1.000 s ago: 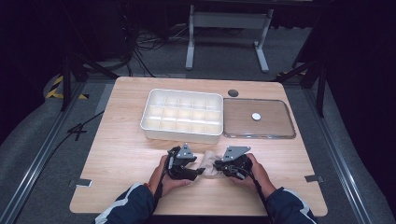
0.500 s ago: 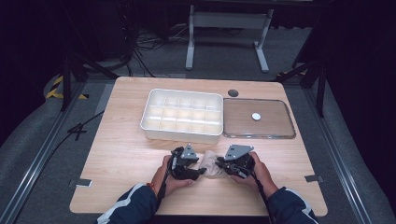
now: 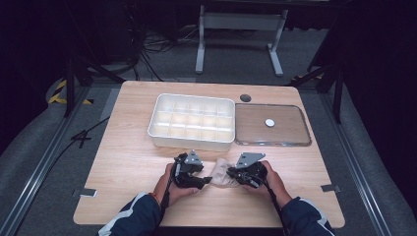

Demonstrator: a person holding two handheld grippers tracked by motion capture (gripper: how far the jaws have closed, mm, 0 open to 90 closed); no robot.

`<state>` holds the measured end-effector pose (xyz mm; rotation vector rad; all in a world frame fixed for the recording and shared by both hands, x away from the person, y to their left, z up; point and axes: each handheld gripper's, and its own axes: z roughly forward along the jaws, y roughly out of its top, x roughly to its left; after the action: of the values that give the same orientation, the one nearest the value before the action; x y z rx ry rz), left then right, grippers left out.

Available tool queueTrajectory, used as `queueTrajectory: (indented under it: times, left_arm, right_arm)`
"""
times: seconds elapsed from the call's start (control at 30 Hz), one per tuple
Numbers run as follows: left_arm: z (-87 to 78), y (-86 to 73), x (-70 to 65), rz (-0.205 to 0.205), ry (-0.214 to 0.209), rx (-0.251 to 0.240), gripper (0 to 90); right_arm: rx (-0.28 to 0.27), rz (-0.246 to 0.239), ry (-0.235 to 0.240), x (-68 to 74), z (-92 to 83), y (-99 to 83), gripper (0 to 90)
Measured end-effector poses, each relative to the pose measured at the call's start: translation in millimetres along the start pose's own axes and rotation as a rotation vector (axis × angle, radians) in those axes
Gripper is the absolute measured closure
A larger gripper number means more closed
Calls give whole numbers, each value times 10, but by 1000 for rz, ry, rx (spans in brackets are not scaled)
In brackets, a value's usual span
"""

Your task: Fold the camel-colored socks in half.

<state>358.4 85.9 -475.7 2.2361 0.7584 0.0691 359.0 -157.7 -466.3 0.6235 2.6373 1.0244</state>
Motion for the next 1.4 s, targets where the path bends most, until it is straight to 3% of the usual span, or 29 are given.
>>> queueTrajectory:
  times: [0.03,0.2,0.43,0.53,0.8,1.07,1.23,1.33,1.4]
  left_arm:
    - [25,8,-20,-12,-9,-12,449]
    - [120,73,-80,9,-40,-18,498]
    - [146,87,-54,-8,-97,-20,682]
    - [131,95,-85,-5,-72,-42,759]
    - [57,140,-145,-18,-65,-119,787]
    - [47,142,-131,-1,-40,-99,801]
    - [46,150,-122,7,-30,-87,805]
    - [39,155,-123,13,-27,-86,805]
    - [35,158,-128,7,-28,-92,804]
  right_arm:
    - [2,-1,-2,4,1,0,824]
    - [3,-8,-7,15,4,4,826]
    - [9,-23,-16,21,9,12,827]
    - [12,-24,-15,29,10,21,828]
    - [14,-48,-49,85,32,48,835]
    - [13,-41,-49,72,15,83,801]
    - [-40,-19,-36,50,-118,110,833]
    - [-61,-33,-22,95,-156,148,833]
    - [-35,-50,-23,129,-114,154,831]
